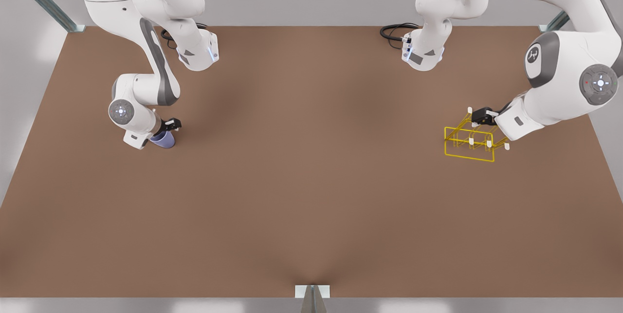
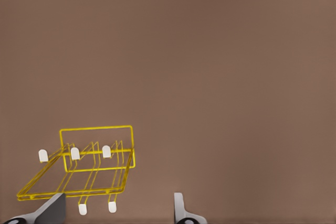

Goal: Place the cup on the cup holder

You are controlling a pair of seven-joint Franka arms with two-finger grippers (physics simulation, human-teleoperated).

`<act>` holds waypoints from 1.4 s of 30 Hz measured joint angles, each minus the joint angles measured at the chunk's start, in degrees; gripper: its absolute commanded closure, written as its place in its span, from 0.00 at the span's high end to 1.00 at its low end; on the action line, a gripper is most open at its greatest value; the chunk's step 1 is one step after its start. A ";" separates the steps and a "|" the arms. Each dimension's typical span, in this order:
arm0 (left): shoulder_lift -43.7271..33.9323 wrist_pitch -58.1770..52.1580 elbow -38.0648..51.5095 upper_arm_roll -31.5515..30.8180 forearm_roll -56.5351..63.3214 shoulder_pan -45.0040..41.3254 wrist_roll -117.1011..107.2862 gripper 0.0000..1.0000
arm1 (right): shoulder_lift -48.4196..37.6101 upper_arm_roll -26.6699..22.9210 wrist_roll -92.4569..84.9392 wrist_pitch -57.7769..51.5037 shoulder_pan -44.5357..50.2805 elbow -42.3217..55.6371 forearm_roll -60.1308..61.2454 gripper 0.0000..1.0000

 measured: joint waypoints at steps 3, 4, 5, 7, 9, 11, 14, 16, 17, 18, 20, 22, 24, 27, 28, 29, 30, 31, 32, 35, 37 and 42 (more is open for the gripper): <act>0.09 -0.06 0.00 0.00 0.01 0.00 0.00 1.00 | 1.73 0.02 -0.43 -0.30 0.32 0.48 0.00 1.00; 0.10 -0.08 0.00 0.00 0.01 0.00 0.01 1.00 | 2.26 0.05 -0.55 -0.33 0.40 0.57 0.00 1.00; 0.11 -0.09 0.00 0.00 0.01 0.00 0.01 1.00 | 2.72 0.11 -0.65 -0.34 0.47 0.67 -0.01 1.00; 0.11 -0.11 0.00 0.00 0.01 0.00 0.01 1.00 | 3.65 0.16 -0.84 -0.32 0.54 0.82 -0.06 1.00; 0.11 -0.13 0.00 0.00 0.01 0.00 0.01 1.00 | 4.07 0.19 -1.01 -0.31 0.35 0.85 -0.11 1.00; 0.12 -0.19 0.00 0.00 0.02 0.00 0.01 1.00 | 4.21 0.18 -1.18 -0.36 0.25 0.95 -0.14 1.00; 0.26 -0.36 0.00 0.00 0.01 0.00 0.02 1.00 | 4.25 0.17 -1.62 -0.87 0.27 1.76 -0.11 0.53; 0.28 -0.50 0.00 0.00 0.01 0.03 0.02 1.00 | 4.27 0.19 -2.08 -1.46 0.28 2.28 0.02 0.35; 0.28 -0.56 0.00 0.00 0.01 0.07 0.02 1.00 | 4.29 0.18 -2.39 -1.86 0.34 2.71 0.19 0.29; 0.35 -0.61 0.00 0.00 0.01 0.13 0.02 1.00 | 4.31 0.19 -2.87 -2.32 0.42 3.09 0.60 0.27; 0.47 -0.68 0.00 0.00 0.01 0.24 0.02 1.00 | 4.43 0.21 -3.50 -3.01 0.55 3.54 0.49 0.25; 0.53 -0.73 0.00 0.00 0.01 0.23 0.02 1.00 | 5.35 0.23 -3.66 -3.42 0.62 4.41 -0.63 0.25; 0.54 -0.77 0.00 0.00 0.01 0.18 0.00 1.00 | 5.75 0.23 -3.79 -3.72 0.62 4.68 -1.40 0.25; 0.55 -0.82 0.00 0.00 0.01 0.04 -0.12 1.00 | 5.89 0.30 -3.94 -4.70 0.74 5.67 -2.00 0.25; 0.55 -0.84 0.00 0.00 0.01 0.01 -0.16 1.00 | 5.86 0.32 -3.99 -5.15 0.82 6.04 -2.11 0.24; 0.55 -0.88 0.02 0.00 0.01 -0.01 -0.19 1.00 | 5.85 0.34 -4.06 -5.55 0.83 6.53 -2.16 0.21; 0.55 -0.96 0.07 -0.03 0.01 0.00 -0.23 1.00 | 5.85 0.34 -4.14 -5.91 0.82 7.09 -2.17 0.21; 0.55 -1.02 0.16 -0.06 0.01 -0.03 -0.26 1.00 | 5.84 0.36 -4.21 -6.23 0.83 7.74 -2.17 0.21; 0.57 -1.05 0.20 -0.07 0.01 -0.13 -0.29 1.00 | 5.84 0.48 -4.27 -6.74 0.82 8.85 -2.14 0.21; 0.95 -1.09 1.30 -0.06 -0.07 -0.53 -0.38 1.00 | 5.88 1.26 -4.42 -8.51 1.32 14.05 0.02 0.21; 1.19 -1.10 2.14 -0.03 -0.13 -0.36 -0.41 1.00 | 5.92 1.41 -4.46 -9.31 4.36 18.32 4.35 0.21; 1.55 -1.26 3.46 0.00 -0.15 -0.08 -0.54 1.00 | 10.43 1.43 -3.25 -10.10 23.12 30.85 22.85 0.21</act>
